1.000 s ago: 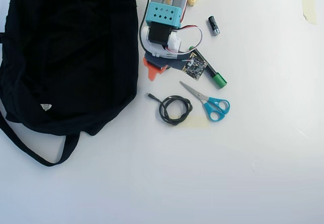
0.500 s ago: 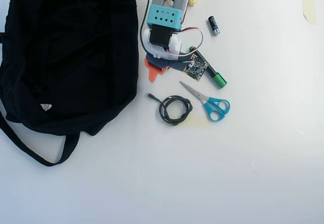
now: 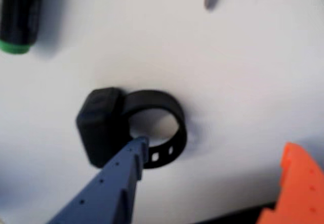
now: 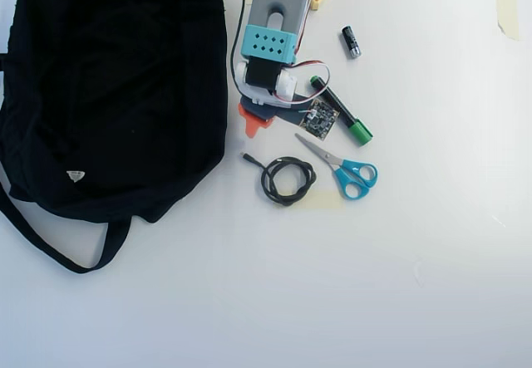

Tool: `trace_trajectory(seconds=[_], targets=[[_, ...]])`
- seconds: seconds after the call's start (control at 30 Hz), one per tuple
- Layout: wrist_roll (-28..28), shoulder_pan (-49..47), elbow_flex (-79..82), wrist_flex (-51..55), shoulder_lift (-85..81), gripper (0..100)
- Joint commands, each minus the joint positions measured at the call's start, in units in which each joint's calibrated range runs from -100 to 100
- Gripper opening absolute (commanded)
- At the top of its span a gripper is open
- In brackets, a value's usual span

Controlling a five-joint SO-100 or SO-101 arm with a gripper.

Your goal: Put the bike light into the black bag

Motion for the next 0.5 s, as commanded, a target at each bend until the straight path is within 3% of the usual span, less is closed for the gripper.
trace_trajectory(seconds=[0.0,0.47], targets=[[-0.28,-0.58,-0.42,-1.78,0.7,34],[-0.28,-0.58,-0.42,-2.47,5.76,33]])
